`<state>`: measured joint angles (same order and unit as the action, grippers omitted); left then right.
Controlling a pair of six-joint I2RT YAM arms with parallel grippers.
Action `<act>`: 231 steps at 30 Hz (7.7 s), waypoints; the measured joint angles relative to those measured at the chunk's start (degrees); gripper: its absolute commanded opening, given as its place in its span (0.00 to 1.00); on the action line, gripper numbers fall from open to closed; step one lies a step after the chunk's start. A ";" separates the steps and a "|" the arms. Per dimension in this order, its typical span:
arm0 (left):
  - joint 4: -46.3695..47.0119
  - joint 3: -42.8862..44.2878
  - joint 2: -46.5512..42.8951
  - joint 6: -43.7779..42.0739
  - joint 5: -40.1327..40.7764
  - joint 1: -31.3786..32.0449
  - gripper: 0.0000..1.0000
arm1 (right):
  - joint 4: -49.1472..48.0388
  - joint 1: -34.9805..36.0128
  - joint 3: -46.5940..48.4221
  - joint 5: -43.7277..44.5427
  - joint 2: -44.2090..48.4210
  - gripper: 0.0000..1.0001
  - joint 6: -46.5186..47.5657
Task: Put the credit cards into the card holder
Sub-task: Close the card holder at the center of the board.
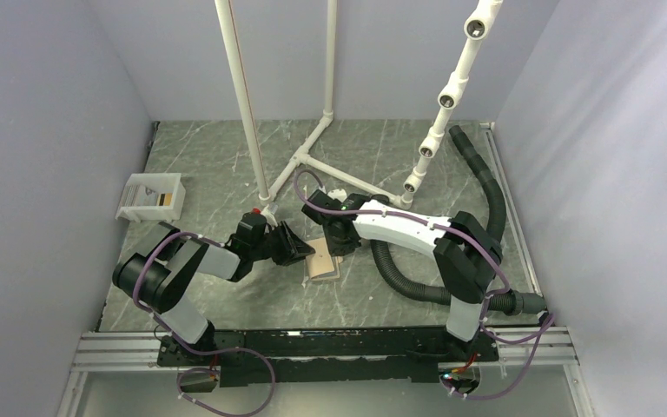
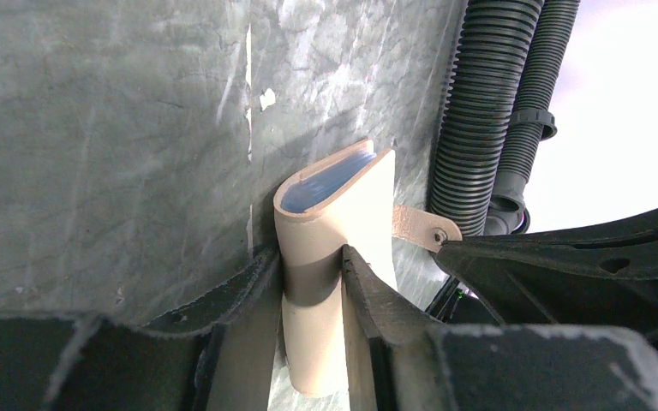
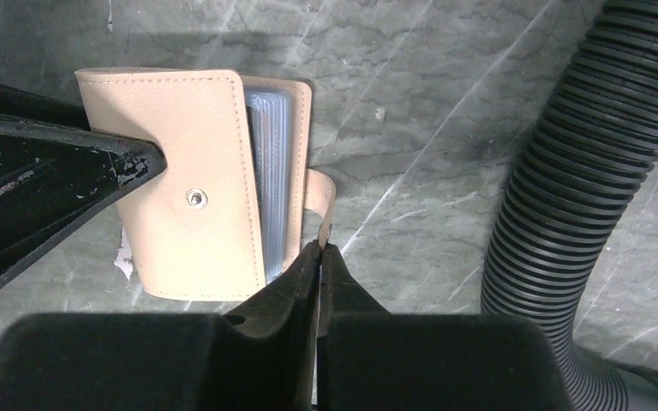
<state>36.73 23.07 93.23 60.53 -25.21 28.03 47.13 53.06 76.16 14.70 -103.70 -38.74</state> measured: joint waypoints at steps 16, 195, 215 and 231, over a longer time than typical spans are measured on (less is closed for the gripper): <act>0.02 0.00 0.02 -0.04 -0.04 0.28 0.35 | -16.06 -2.38 -13.62 -10.58 11.28 0.00 7.80; -13.25 6.34 -6.80 -7.54 -0.52 4.42 0.32 | -32.81 -10.38 -25.20 -28.57 9.29 0.00 1.53; 9.20 5.97 7.41 -7.52 -6.97 2.51 0.00 | -37.59 -10.58 -28.33 -29.68 10.82 0.00 2.62; 44.22 -2.47 20.79 -5.09 -8.50 1.68 0.00 | -30.38 -9.46 -23.32 -26.25 9.33 0.28 6.86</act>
<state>80.95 20.60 114.02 55.44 -33.71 29.71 16.75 43.59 52.84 -11.55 -94.37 -31.88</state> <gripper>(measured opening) 0.010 0.170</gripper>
